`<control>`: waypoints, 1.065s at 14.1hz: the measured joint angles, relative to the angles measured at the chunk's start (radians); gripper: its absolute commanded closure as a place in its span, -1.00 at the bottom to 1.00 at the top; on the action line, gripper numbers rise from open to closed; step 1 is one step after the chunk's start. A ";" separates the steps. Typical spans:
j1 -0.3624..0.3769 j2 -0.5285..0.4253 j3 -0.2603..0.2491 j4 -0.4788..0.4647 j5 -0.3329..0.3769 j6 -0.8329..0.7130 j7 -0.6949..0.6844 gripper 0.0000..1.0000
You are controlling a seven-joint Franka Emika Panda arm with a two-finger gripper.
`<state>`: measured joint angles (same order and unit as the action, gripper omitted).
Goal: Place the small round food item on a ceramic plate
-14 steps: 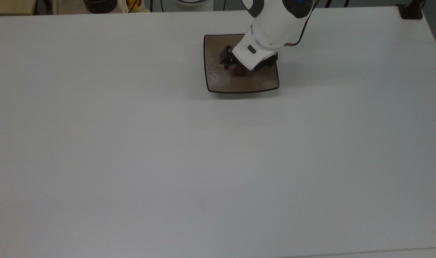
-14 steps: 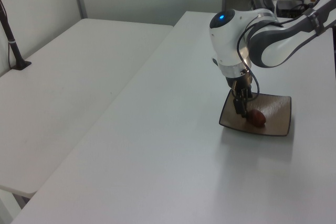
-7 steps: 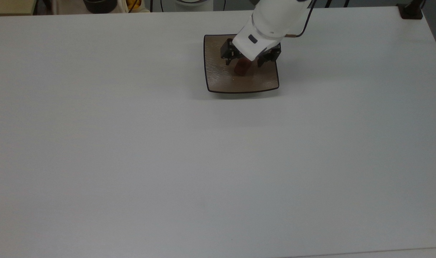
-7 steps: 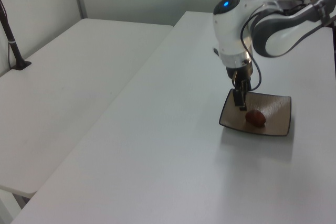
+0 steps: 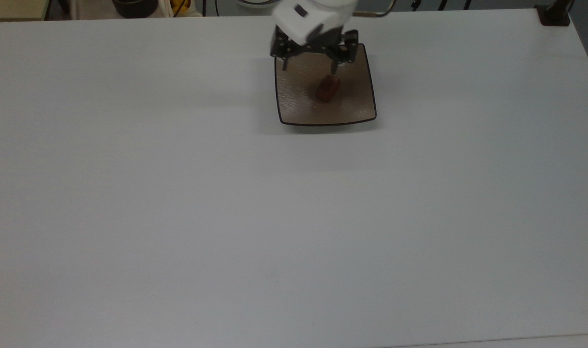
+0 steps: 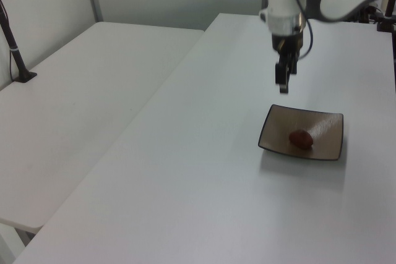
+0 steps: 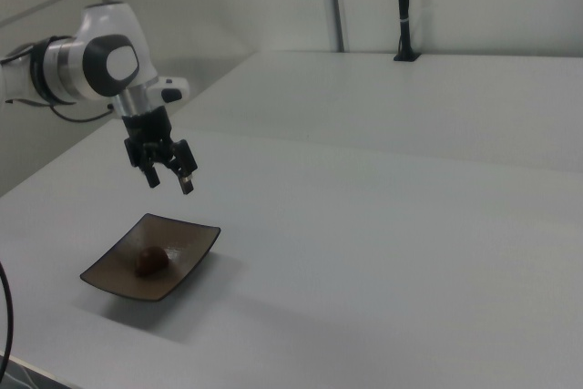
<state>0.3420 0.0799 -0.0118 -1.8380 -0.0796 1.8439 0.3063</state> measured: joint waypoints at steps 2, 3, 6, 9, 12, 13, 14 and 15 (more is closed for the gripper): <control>-0.048 -0.054 -0.010 -0.001 0.023 -0.010 -0.023 -1.00; -0.065 -0.081 -0.029 0.001 0.040 -0.029 -0.051 -1.00; -0.097 -0.147 -0.125 0.015 0.095 -0.088 -0.144 -1.00; -0.177 -0.164 -0.167 0.028 0.123 -0.104 -0.206 -1.00; -0.309 -0.143 -0.067 0.028 0.181 -0.090 -0.242 -1.00; -0.314 -0.134 -0.044 0.028 0.180 -0.081 -0.240 -1.00; -0.313 -0.121 -0.016 0.028 0.179 -0.070 -0.238 -1.00; -0.313 -0.114 0.002 0.028 0.178 -0.066 -0.238 -1.00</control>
<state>0.0289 -0.0343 -0.0101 -1.8097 0.0989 1.7779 0.0681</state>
